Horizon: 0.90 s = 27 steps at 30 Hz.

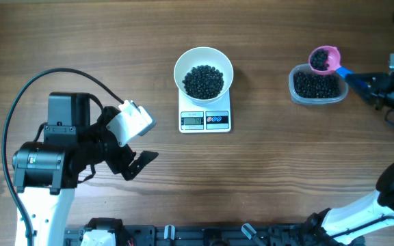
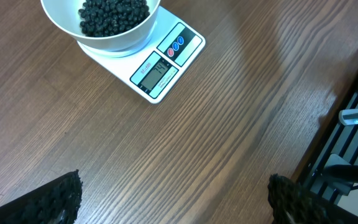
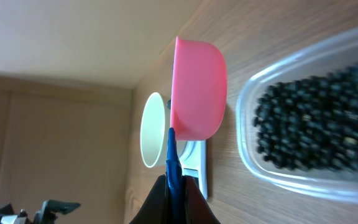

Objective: Scoop item into bowl and weigh 150g on scale
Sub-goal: 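Lift the filled scoop and carry it left over the white bowl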

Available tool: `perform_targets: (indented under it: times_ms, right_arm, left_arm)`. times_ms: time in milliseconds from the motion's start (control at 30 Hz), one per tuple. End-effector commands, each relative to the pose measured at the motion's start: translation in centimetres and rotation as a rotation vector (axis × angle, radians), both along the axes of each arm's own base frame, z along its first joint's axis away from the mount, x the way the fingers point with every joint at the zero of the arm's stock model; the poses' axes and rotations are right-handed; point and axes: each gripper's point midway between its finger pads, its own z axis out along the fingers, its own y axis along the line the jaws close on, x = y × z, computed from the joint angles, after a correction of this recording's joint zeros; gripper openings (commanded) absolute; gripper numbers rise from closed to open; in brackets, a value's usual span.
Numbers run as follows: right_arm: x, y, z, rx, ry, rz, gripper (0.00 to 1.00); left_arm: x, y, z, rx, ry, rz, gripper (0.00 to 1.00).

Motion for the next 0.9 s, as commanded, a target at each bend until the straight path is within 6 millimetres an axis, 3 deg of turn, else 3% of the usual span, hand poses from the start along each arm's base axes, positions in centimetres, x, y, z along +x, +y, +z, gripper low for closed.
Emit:
perform_targets:
  times_ms: [0, 500, 700, 867]
  right_arm:
    - [0.9, 3.3, 0.9, 0.060, -0.063, 0.086, 0.05]
    - [3.3, 15.3, 2.3, 0.076, -0.116, 0.369, 0.05]
    - [3.7, 18.9, 2.7, 0.038, -0.205, 0.462, 0.05]
    - [4.4, 21.2, 1.8, -0.069, -0.262, 0.505, 0.05]
  left_arm:
    - [0.2, -0.1, 0.7, 0.005, -0.033, -0.022, 1.00]
    - [0.2, -0.1, 0.7, 0.005, -0.033, -0.022, 1.00]
    - [0.2, -0.1, 0.7, 0.005, -0.033, -0.022, 1.00]
    - [0.2, -0.1, 0.7, 0.005, -0.033, -0.022, 1.00]
